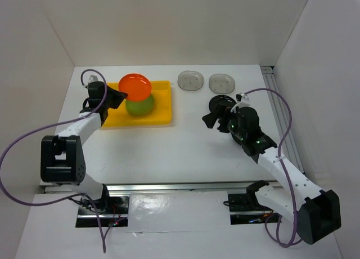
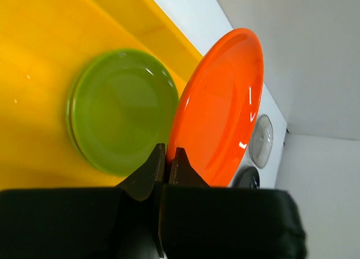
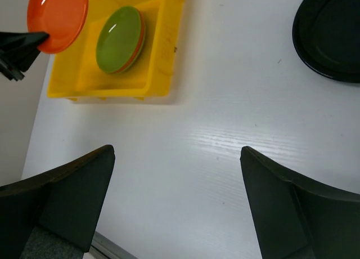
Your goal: Place the plates into the plastic bin on the countertop
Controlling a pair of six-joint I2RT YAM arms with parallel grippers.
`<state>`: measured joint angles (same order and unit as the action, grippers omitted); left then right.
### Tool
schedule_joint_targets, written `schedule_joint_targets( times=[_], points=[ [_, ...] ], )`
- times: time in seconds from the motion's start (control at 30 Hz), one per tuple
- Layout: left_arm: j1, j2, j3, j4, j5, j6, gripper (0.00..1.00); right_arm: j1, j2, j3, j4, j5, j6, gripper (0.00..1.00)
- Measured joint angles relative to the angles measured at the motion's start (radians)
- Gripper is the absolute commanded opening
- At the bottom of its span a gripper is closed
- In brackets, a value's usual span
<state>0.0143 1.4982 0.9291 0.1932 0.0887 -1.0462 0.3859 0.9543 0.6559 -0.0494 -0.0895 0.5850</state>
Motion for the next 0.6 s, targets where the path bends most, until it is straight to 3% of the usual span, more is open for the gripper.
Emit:
schedule_joint_targets(
  times=[0.17, 0.33, 0.4, 0.47, 0.5, 0.53, 0.6],
  points=[
    [0.046, 0.177, 0.123, -0.04, 0.018, 0.014, 0.0, 0.0, -0.021, -0.011, -0.018, 0.0, -0.003, 1.0],
    [0.06, 0.244, 0.158, -0.099, 0.032, 0.046, 0.0, 0.0, -0.039, -0.011, -0.017, 0.0, -0.003, 1.0],
    [0.06, 0.246, 0.158, -0.118, 0.043, 0.05, 0.07, 0.0, -0.032, -0.011, -0.017, 0.001, -0.003, 1.0],
    [0.055, 0.245, 0.158, -0.131, 0.047, 0.052, 0.2, 0.0, -0.019, -0.011, -0.016, 0.0, -0.003, 1.0],
    [0.052, 0.245, 0.162, -0.143, 0.047, 0.054, 0.41, 0.0, -0.013, -0.011, -0.016, 0.0, -0.003, 1.0],
    [0.049, 0.245, 0.166, -0.156, 0.047, 0.059, 0.57, 0.0, -0.009, -0.011, -0.017, 0.0, -0.003, 1.0],
    [0.045, 0.244, 0.179, -0.176, 0.05, 0.06, 0.72, 0.0, -0.008, -0.011, -0.016, 0.0, -0.002, 1.0]
  ],
)
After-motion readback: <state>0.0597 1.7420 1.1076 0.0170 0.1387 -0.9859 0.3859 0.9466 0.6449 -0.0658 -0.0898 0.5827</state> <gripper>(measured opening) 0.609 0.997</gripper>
